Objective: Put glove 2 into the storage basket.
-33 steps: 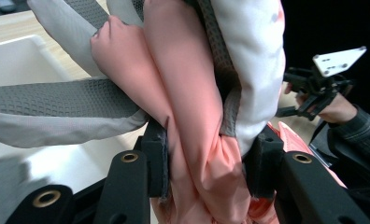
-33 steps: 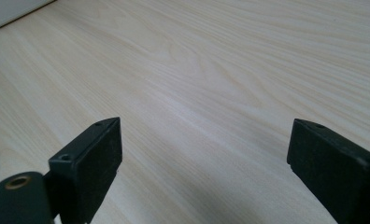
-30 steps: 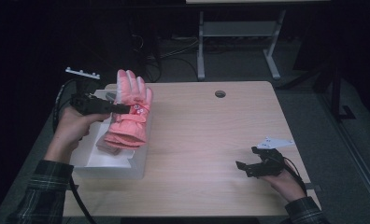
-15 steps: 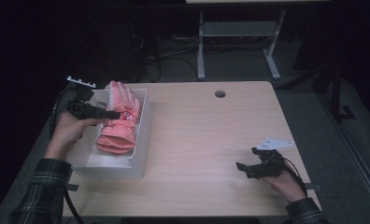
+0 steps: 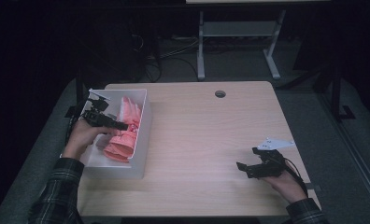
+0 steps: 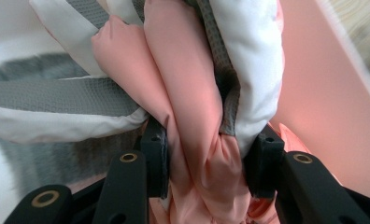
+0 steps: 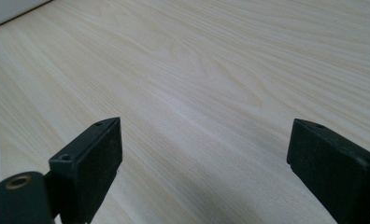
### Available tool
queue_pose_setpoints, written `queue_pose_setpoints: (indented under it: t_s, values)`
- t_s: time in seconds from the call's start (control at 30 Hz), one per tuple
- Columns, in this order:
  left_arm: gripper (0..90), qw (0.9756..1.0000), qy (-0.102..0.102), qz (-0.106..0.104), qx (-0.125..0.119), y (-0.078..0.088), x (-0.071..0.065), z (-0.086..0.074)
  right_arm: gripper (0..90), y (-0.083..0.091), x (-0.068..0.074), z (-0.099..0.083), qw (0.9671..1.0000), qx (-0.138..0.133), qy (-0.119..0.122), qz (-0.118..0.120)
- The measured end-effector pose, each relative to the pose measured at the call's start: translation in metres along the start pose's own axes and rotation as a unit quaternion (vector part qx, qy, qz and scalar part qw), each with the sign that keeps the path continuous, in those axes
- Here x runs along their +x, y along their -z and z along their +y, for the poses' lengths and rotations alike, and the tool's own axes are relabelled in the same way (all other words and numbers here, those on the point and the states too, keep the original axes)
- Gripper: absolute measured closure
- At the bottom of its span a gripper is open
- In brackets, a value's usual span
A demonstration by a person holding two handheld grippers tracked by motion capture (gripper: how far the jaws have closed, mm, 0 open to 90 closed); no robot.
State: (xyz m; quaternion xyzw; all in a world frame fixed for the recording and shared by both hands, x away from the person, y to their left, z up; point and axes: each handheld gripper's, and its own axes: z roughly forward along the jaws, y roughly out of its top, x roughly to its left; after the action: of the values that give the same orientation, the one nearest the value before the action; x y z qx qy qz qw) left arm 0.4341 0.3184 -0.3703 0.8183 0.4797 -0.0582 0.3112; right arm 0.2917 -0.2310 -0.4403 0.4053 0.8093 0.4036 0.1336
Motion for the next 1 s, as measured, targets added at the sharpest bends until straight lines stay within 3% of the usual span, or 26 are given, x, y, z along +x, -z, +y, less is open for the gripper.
queue_pose_setpoints:
  t_s: [0.13, 0.23, 0.37, 0.53, 0.7, 0.93, 1.0]
  values:
    - [57.4, 0.9997, 0.003, 0.003, 0.023, -0.022, 0.007, -0.004, 10.1, 0.001, 0.000, 0.000, 1.0000, 0.000, -0.001, 0.000]
    - [56.4, 0.9997, 0.016, -0.012, 0.014, -0.026, 0.013, -0.008, 10.1, 0.001, 0.000, 0.000, 1.0000, -0.001, -0.002, -0.001]
    - [48.3, 0.9997, 0.022, -0.012, 0.002, -0.028, 0.016, -0.010, 10.1, 0.000, 0.000, 0.000, 1.0000, 0.000, 0.000, -0.001]
    - [31.3, 0.9994, 0.030, -0.013, -0.008, -0.027, 0.022, -0.012, 10.1, 0.000, 0.000, 0.000, 1.0000, -0.001, -0.002, -0.001]
    - [18.0, 0.9993, 0.027, 0.006, -0.026, -0.020, 0.020, -0.012, 10.1, 0.003, -0.003, -0.003, 1.0000, -0.003, -0.008, 0.001]
    - [15.7, 0.9978, 0.005, 0.030, -0.058, 0.003, 0.009, -0.011, 10.1, 0.004, -0.002, -0.002, 1.0000, -0.008, -0.006, -0.001]
    - [15.6, 0.9971, 0.002, 0.027, -0.071, 0.010, 0.005, -0.009, 10.0, 0.004, -0.001, -0.002, 1.0000, -0.005, -0.004, -0.001]
